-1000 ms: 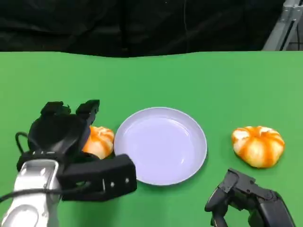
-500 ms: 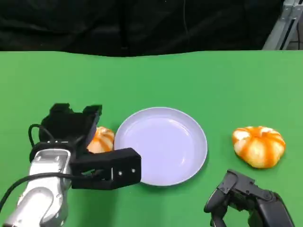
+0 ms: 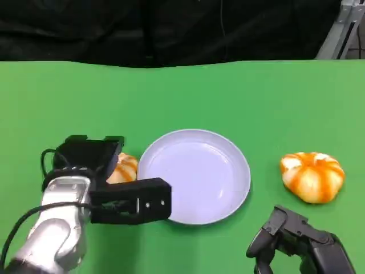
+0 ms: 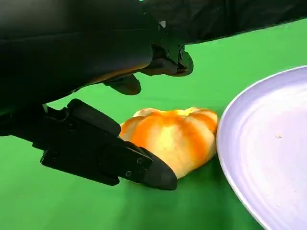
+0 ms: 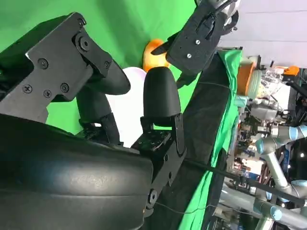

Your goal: Grasp the bread from the table and place it into the plate.

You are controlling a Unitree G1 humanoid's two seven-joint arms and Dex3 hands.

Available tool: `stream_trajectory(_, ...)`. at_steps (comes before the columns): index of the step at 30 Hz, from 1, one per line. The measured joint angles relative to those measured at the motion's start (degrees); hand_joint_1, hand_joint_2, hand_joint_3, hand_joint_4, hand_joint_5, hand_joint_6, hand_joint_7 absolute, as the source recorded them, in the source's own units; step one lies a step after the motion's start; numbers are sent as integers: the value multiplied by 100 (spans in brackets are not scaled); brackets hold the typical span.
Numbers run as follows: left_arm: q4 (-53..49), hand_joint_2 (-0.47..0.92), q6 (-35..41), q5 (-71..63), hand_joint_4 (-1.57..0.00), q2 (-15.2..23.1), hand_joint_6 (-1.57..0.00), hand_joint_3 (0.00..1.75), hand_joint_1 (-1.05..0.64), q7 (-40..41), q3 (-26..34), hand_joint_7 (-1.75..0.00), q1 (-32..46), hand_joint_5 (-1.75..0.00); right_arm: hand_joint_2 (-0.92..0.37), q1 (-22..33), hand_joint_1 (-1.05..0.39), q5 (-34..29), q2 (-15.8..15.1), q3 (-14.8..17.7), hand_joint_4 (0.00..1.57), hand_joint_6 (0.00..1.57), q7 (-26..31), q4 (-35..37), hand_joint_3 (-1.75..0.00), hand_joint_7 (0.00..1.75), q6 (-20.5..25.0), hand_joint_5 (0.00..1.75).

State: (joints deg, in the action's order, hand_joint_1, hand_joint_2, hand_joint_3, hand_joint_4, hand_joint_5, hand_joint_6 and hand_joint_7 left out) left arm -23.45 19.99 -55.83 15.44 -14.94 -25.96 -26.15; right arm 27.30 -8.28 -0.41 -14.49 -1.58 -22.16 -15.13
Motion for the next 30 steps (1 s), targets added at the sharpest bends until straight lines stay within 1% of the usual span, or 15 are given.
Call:
stream_trajectory(1,-364,91,-4,96,-45,-24,-48,11,-42,-106,-44,-4,-139,-23,-32,9,4,10,1,-5,67,68,-1,-3,-142,152,1,174)
stream_trajectory(4,-916,92,-464,333,-51,0,-57,19,-31,88,-101,-5,-354,-21,-32,40,4,7,13,-7,67,68,5,-4,-142,152,40,174)
stream_trajectory(5,-1021,92,-597,402,-69,27,-77,21,-30,181,-113,-8,-401,-65,-32,40,5,5,19,-8,67,68,6,-4,-142,152,44,174)
stream_trajectory(6,-1139,92,-761,470,-68,55,-86,22,-29,333,-112,-6,-436,-94,-32,33,5,2,26,-11,67,68,8,-4,-142,152,48,174)
stream_trajectory(9,-1497,92,-1293,711,-68,160,-103,25,-23,907,-66,-9,-473,-133,-32,-21,5,-5,51,-16,67,67,17,-1,-143,152,49,175)
stream_trajectory(10,-1599,92,-1433,791,-65,185,-105,28,-21,1041,-56,-28,-496,-153,-32,-36,5,-2,55,-16,66,67,18,1,-143,152,49,175)
stream_trajectory(11,-1697,92,-1559,862,-66,207,-86,31,-19,1150,-51,-86,-525,-166,-32,-48,4,5,58,-15,66,67,18,3,-142,152,51,175)
stream_trajectory(12,-1800,91,-1674,892,-71,227,-74,32,-18,1242,-49,-129,-557,-170,-32,-58,4,11,61,-12,66,67,18,4,-142,152,55,175)
stream_trajectory(14,-1976,90,-1856,985,-76,261,-63,33,-18,1401,-50,-165,-609,-174,-32,-69,4,33,68,-9,66,66,18,15,-142,153,67,175)
stream_trajectory(15,-2048,90,-1905,1007,-77,268,-59,33,-19,1448,-53,-170,-635,-174,-32,-69,4,42,69,-8,66,66,18,23,-142,153,70,175)
stream_trajectory(23,-1360,86,-1852,780,-85,706,-58,20,-25,2186,-57,-174,-262,-175,-32,-45,3,18,78,-32,66,67,58,37,-142,153,76,174)
stream_trajectory(24,-1212,87,-1788,728,-85,767,-70,15,-28,2270,-50,-133,-222,-175,-32,-55,2,7,77,-33,66,66,61,37,-142,153,75,174)
stream_trajectory(26,-886,89,-1644,617,-86,874,-82,9,-28,2367,-35,-102,-109,-175,-32,-59,2,7,78,-35,66,66,63,31,-142,152,75,174)
stream_trajectory(29,-261,89,-1532,522,-88,941,-88,8,-23,2543,20,-97,161,-175,-32,-28,1,22,73,-26,67,67,58,23,-141,152,84,173)
stream_trajectory(30,-26,89,-1536,486,-89,947,-81,8,-21,2619,30,-121,261,-175,-32,-19,0,32,68,-16,67,67,58,24,-140,152,83,174)
